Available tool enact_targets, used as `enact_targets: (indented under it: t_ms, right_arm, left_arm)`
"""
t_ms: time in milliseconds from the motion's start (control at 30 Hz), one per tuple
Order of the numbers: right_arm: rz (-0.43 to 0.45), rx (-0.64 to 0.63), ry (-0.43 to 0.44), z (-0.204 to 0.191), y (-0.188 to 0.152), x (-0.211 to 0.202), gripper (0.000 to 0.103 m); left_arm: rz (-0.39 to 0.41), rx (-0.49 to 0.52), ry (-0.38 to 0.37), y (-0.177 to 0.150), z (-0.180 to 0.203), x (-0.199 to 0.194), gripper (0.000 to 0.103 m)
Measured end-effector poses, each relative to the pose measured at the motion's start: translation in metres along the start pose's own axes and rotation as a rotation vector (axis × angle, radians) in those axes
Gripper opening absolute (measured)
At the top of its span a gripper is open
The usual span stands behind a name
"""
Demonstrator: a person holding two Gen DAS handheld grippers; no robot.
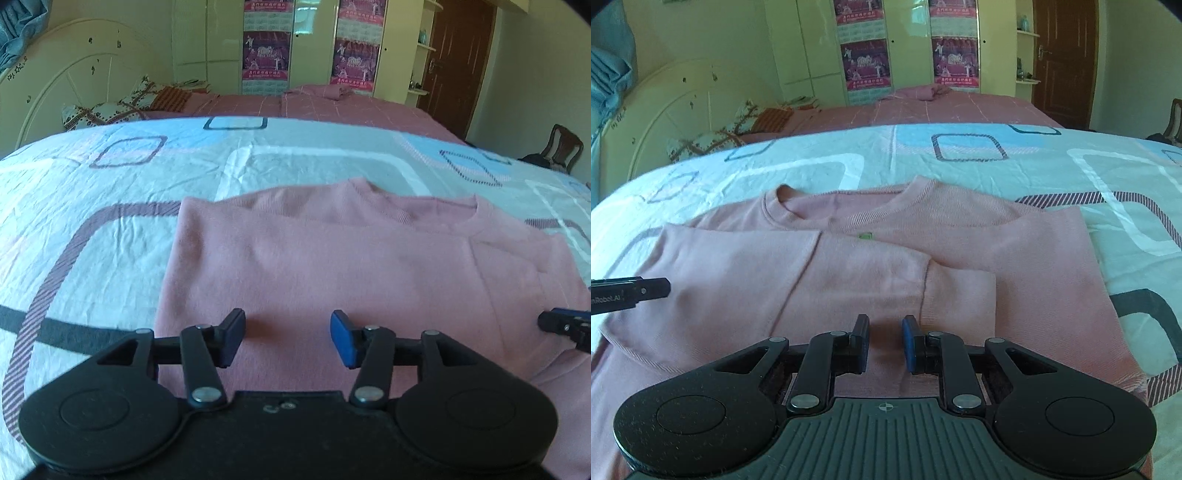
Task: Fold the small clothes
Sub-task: 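Open both grippers and lift them away from the folded sweatshirt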
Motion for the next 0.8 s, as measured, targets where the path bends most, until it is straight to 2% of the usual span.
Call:
enact_targets:
  t_ms: [67,167,233,333,467,633,800]
  right_arm:
    - [-0.005,-0.029,-0.029,0.009,-0.008,0.002,0.019]
    - [0.006,0.02,-0.017,0.018,-0.011,-0.009,0.021]
    - [0.018,0.009,-0.007,0.015,-0.012,-0.016,0.021]
    - [0.003,-0.054,-0.023,0.011,-0.02,-0.015,0.025]
    - [0.037,-0.031,-0.002,0.012,-0.016,-0.033,0.026]
    - [0.044,-0.06,0.108,-0.004,-0.026,-0.056,0.026]
    - [0.007,-0.082,0.196,-0.019,-0.05,-0.063,0.026]
  left_arm:
    - [0.018,0.014,0.008,-0.009,-0.005,-0.001,0.05]
    - [0.013,0.012,0.029,-0.011,-0.005,-0.013,0.05]
    - [0.018,0.004,0.004,-0.017,0.002,-0.024,0.05]
    - [0.019,0.051,-0.007,-0.032,0.017,-0.037,0.05]
    - [0.009,0.04,-0.033,-0.047,0.03,-0.053,0.051]
    - [-0.005,0.027,-0.063,-0.063,0.052,-0.062,0.051]
    - [-0.026,0.039,-0.035,-0.081,0.064,-0.063,0.052]
Point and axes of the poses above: each gripper's, at about its wrist camera, not at the fingertips, and x roughly the way its jaws point, z to its right, y to its top, the point moved 6 cm from there along x, roughly the way its jaws point, and after that the axes turned 4 degrees about -x, right-handed, at the moved point
